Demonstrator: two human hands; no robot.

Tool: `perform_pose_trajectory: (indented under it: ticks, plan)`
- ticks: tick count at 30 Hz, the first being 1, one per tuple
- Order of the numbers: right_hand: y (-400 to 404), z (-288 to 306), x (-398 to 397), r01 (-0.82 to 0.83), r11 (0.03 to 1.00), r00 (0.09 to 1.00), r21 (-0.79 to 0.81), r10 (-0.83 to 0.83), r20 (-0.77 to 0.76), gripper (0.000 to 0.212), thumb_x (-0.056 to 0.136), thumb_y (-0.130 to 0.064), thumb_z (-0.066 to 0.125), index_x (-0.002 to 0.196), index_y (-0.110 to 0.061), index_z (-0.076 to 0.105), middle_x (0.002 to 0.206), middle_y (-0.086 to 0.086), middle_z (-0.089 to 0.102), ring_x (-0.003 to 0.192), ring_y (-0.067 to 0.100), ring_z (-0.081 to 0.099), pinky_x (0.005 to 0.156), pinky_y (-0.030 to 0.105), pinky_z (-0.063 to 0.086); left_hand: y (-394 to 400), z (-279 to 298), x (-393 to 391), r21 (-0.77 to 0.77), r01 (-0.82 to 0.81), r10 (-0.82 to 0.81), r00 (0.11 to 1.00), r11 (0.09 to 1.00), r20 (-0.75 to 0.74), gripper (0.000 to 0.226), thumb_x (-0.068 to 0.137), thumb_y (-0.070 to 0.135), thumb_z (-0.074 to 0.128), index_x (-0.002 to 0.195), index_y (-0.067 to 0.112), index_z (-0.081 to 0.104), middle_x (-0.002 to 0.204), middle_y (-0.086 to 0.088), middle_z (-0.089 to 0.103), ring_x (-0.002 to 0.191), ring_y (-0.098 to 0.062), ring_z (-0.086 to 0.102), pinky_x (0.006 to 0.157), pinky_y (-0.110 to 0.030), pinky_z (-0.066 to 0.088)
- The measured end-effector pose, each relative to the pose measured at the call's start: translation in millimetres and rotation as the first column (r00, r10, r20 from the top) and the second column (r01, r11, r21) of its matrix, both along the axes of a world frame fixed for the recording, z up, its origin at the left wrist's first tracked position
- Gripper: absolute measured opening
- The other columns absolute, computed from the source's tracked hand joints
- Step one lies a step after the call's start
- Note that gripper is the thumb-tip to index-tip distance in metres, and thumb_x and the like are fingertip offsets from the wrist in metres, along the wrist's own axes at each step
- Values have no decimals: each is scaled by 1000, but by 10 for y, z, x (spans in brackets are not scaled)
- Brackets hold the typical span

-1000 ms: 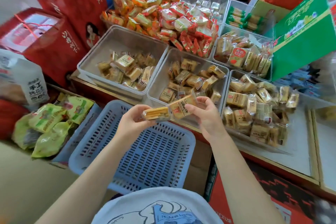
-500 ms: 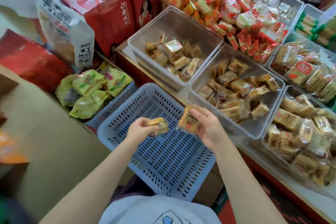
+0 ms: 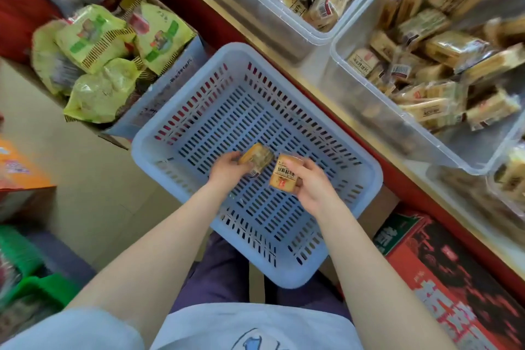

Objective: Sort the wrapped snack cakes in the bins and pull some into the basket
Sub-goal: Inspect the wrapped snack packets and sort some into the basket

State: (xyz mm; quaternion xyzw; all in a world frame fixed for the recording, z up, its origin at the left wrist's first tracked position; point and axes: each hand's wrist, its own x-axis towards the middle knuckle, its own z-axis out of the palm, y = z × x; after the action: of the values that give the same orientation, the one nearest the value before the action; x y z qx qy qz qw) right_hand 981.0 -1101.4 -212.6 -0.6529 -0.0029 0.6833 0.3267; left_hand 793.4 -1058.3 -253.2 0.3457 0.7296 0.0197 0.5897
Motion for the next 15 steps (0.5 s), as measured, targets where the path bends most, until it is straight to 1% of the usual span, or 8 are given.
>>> perform_pose_trajectory:
  ticks: [2, 4, 5, 6, 8, 9, 12, 15]
  plan:
    - [-3, 72, 38, -2, 1000, 1000, 19, 2, 5, 31, 96, -13, 69, 125, -10, 60, 114, 10, 71, 93, 21, 72, 67, 37, 62, -30, 139, 52, 85, 99, -96, 994, 991, -48, 73, 93, 42, 72, 155, 21, 40, 147, -4, 51, 133, -26, 51, 105, -39, 46]
    - [6, 198, 73, -6, 998, 1000, 55, 6, 4, 33, 96, -12, 69, 127, -11, 59, 117, 10, 70, 94, 21, 72, 66, 36, 61, -67, 361, 119, 230, 190, -173, 980, 954, -93, 75, 93, 45, 71, 156, 22, 38, 158, -5, 39, 145, -26, 37, 113, -44, 37]
    - [17, 281, 83, -12, 997, 1000, 78, 13, -5, 33, 96, -12, 69, 127, -10, 58, 116, 11, 70, 93, 22, 73, 69, 39, 62, -84, 506, 153, 291, 212, -195, 977, 933, -86, 71, 93, 46, 71, 154, 22, 42, 156, -4, 40, 143, -23, 38, 113, -41, 37]
    - [27, 384, 88, -22, 994, 1000, 107, 24, -18, 31, 96, -11, 69, 125, -10, 58, 114, 11, 71, 92, 22, 74, 73, 42, 62, -102, 645, 180, 333, 209, -206, 978, 920, -43, 65, 94, 46, 70, 151, 22, 47, 151, -1, 46, 137, -18, 43, 107, -33, 41]
    - [51, 626, 96, -52, 983, 998, 177, 58, -30, 25, 96, -11, 68, 120, -9, 59, 111, 13, 72, 90, 24, 74, 79, 43, 60, -130, 992, 242, 357, 152, -209, 969, 922, 129, 54, 95, 44, 69, 143, 24, 55, 133, 8, 58, 121, -10, 55, 92, -17, 45]
    - [61, 755, 100, -73, 974, 997, 215, 80, -25, 23, 96, -11, 68, 117, -8, 60, 111, 14, 72, 91, 25, 73, 80, 41, 59, -146, 1148, 272, 363, 121, -207, 956, 924, 206, 50, 94, 41, 71, 139, 25, 58, 127, 9, 62, 115, -10, 60, 89, -15, 48]
    - [77, 1170, 116, -162, 941, 987, 299, 157, 41, 24, 96, -16, 69, 116, -8, 60, 119, 16, 70, 102, 24, 71, 83, 33, 58, -167, 1596, 321, 383, 12, -148, 932, 924, 330, 38, 91, 24, 78, 126, 22, 64, 115, -3, 70, 101, -21, 71, 81, -31, 61]
    - [43, 1570, 178, -222, 905, 975, 363, 198, 104, 28, 96, -21, 69, 119, -9, 58, 118, 12, 68, 102, 19, 70, 80, 30, 56, -158, 2008, 292, 310, -181, 29, 899, 933, 437, 40, 88, 17, 80, 124, 15, 64, 114, -13, 72, 92, -27, 74, 78, -44, 63]
